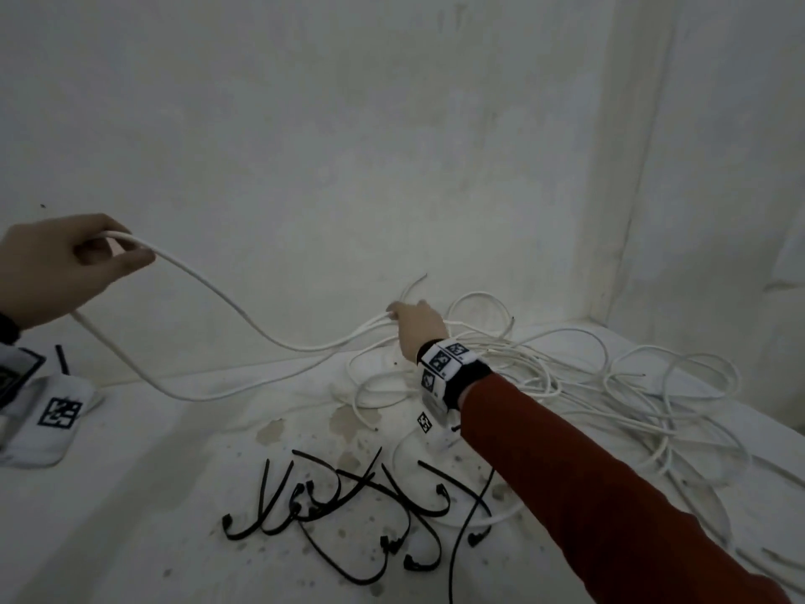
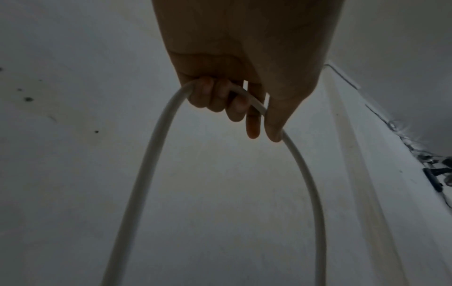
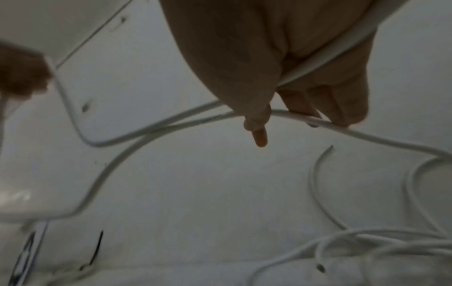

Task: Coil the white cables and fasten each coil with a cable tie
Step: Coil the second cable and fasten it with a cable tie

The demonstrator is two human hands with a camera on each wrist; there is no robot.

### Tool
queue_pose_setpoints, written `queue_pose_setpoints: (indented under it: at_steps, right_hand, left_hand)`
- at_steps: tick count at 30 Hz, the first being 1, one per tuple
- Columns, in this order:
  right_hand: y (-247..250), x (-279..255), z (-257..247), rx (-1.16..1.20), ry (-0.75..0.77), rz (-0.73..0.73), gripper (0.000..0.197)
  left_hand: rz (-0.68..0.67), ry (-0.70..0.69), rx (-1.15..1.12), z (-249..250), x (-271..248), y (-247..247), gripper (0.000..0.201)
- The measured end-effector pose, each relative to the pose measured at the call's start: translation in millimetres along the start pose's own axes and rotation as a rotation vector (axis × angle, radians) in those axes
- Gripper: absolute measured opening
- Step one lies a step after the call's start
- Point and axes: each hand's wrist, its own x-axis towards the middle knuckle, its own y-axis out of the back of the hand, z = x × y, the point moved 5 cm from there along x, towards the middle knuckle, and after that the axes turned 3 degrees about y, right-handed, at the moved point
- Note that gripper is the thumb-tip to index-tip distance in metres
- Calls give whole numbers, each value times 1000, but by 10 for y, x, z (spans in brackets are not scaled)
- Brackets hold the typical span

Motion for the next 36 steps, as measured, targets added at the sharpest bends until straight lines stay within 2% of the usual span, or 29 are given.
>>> queue_pose_setpoints:
  at_steps: [5, 9, 12, 15, 17, 19, 21, 22, 24, 26, 28, 29, 31, 33, 36]
  right_hand:
    - [538, -19, -237, 261, 232, 334, 54]
    - [835, -84, -456, 604, 453, 472, 53]
    - [897, -79, -634, 792, 509, 446, 43]
    - [969, -142, -847, 1098, 519, 334, 26]
    - [1034, -234, -998, 1281, 516, 230, 24]
    - [1087, -326, -1149, 1365, 560, 160, 27]
    - [1139, -376, -1243, 1407, 615, 134, 27]
    - [1171, -384, -1262, 1408, 629, 138, 27]
    - [1201, -363, -1216, 1365, 640, 161, 27]
    - [1167, -316, -1052, 1148, 647, 220, 32]
    - [1038, -239, -803, 738, 612, 286, 39]
    - [935, -190, -640, 575, 562, 271, 42]
    - [694, -106, -329, 419, 396, 132, 48]
    - [436, -75, -62, 338, 230, -55, 55]
    - [116, -143, 148, 136, 131, -310, 58]
  left_hand:
    - [-101, 68, 42, 428, -258, -257, 25]
    - [-209, 39, -35, 702, -359, -554, 13]
    - [-242, -87, -69, 933, -373, -763, 16]
    - [-284, -79, -107, 1128, -305, -958, 50]
    - [-343, -64, -230, 1290, -281, -1049, 64]
    - [-414, -53, -412, 1432, -256, -1131, 63]
    - [-437, -15, -666, 1528, -239, -1216, 45]
    - [-408, 16, -774, 1536, -217, -1256, 30]
    - [-298, 72, -770, 1527, -173, -1255, 5]
    - [-186, 89, -702, 1459, -113, -1197, 19]
    - [-117, 148, -856, 1356, -32, -1094, 23]
    - [-96, 177, -976, 1317, -5, -1044, 24]
    - [-26, 169, -1076, 1257, 57, -919, 22]
    - [36, 109, -1029, 1226, 107, -788, 19]
    - [72, 70, -1000, 1174, 189, -631, 29]
